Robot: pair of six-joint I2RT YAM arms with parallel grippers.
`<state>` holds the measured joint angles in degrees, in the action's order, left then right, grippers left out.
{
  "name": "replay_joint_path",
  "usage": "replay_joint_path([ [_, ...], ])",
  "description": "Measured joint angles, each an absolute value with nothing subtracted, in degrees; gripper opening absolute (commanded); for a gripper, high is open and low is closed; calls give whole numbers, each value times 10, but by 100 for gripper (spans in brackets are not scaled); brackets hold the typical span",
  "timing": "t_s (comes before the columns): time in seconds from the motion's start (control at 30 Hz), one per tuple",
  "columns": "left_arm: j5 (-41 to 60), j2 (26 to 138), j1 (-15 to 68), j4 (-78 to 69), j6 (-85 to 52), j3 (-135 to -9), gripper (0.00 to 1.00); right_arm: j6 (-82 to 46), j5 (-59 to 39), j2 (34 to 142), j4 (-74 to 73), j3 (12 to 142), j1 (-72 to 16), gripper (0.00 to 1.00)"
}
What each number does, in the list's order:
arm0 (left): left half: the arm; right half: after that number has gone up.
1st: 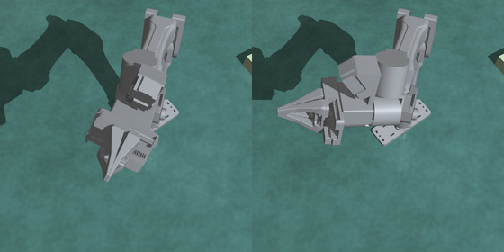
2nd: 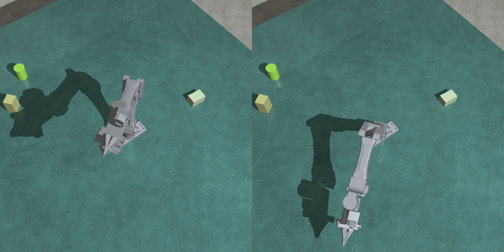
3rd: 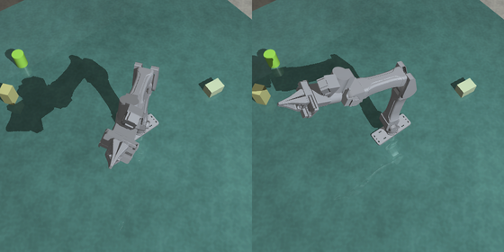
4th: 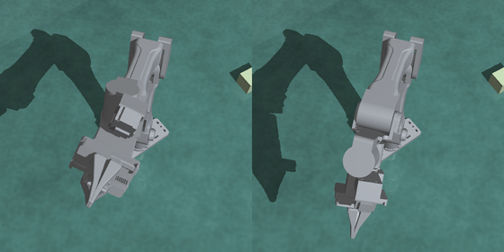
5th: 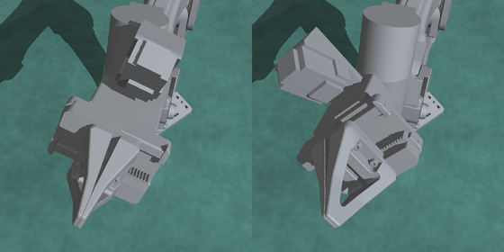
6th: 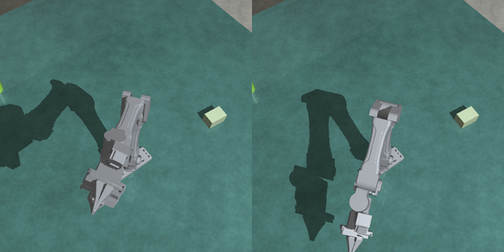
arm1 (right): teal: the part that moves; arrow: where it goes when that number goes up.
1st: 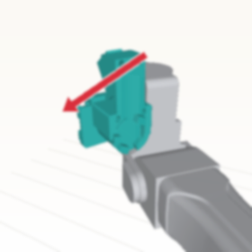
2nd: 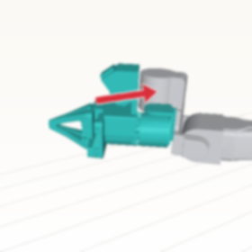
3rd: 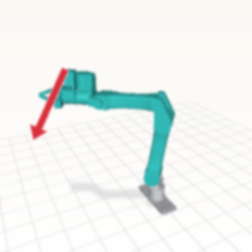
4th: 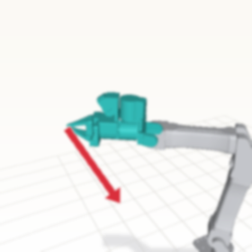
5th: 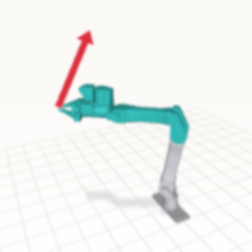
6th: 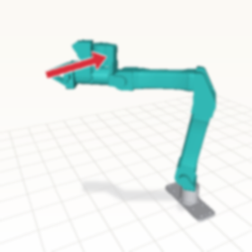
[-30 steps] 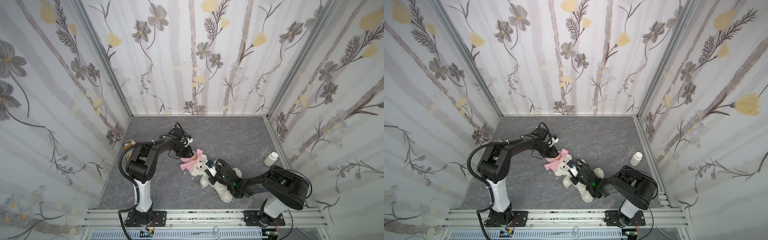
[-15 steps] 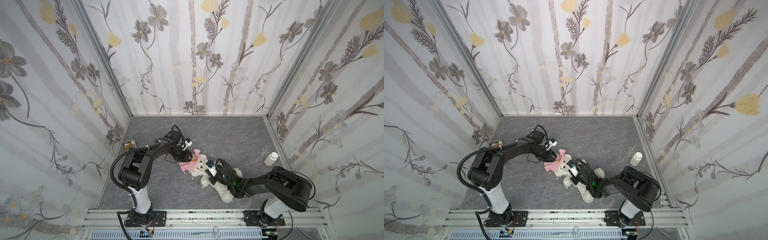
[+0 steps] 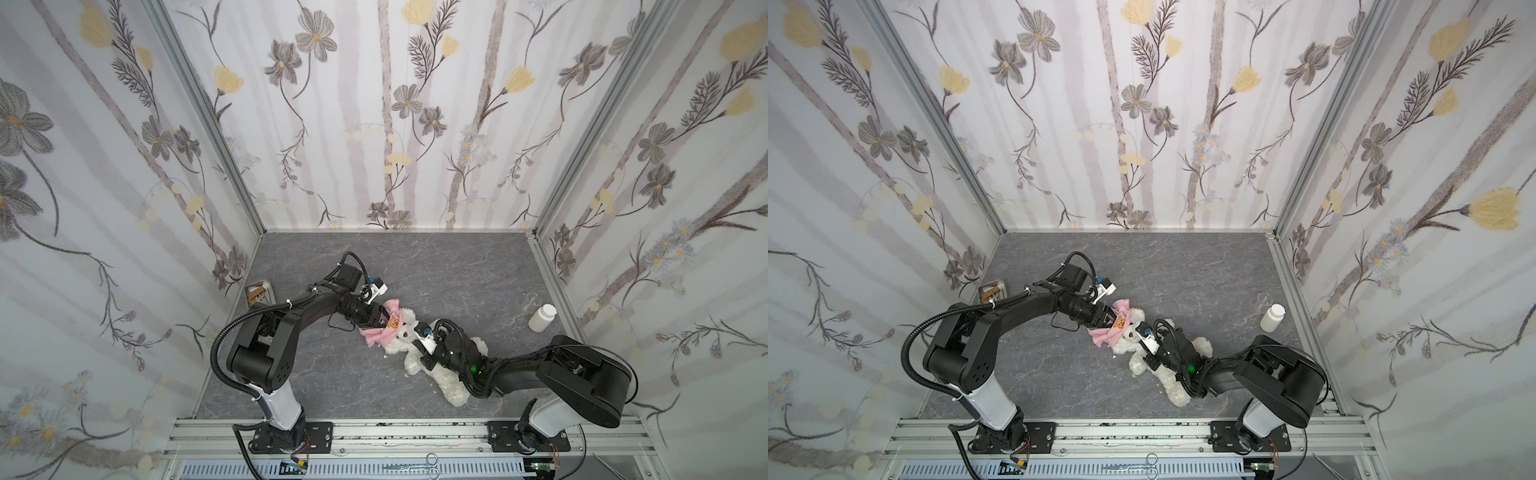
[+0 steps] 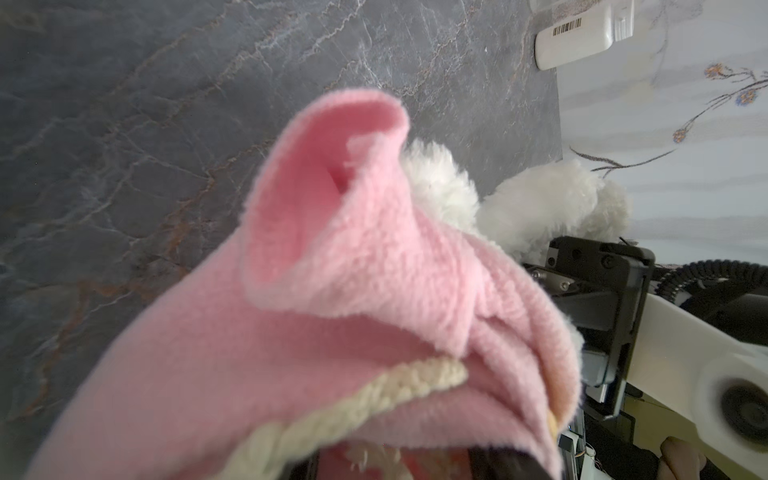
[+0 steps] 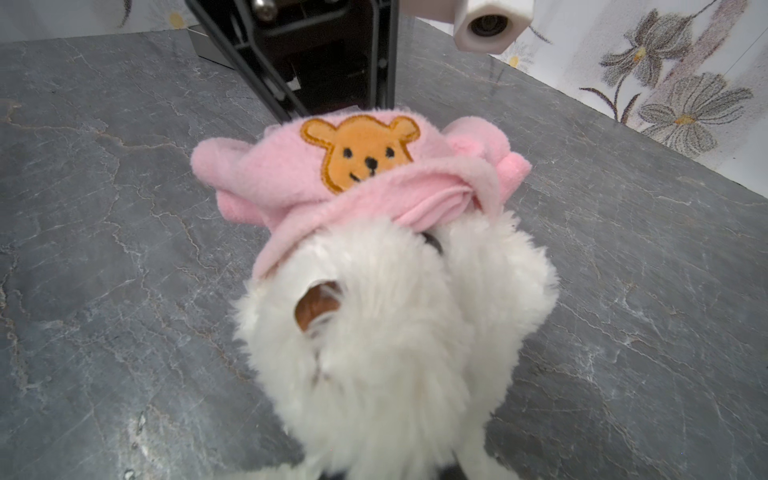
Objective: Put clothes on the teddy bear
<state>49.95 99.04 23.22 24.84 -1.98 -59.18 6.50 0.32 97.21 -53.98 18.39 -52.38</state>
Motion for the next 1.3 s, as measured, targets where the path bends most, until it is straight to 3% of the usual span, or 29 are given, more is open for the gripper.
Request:
replay_joint_path([
  [0.63,559,979,255,99,-125,-535,59,64,-15,969,-576,176,-521,0],
  [0.77,559,975,262,70,-143,-534,52,62,-15,968,-571,184,-521,0],
  [0.93,559,963,265,50,-164,-525,33,62,-11,968,-569,191,-521,0],
  [1.1,555,950,264,41,-174,-518,24,72,-9,968,-565,197,-520,0],
  [1.17,555,946,262,39,-181,-514,24,84,-9,968,-552,203,-519,0],
  [1.23,559,942,257,39,-187,-509,43,104,-10,965,-538,207,-519,0],
  [1.3,567,937,255,39,-196,-501,49,126,-14,958,-526,207,-519,0],
])
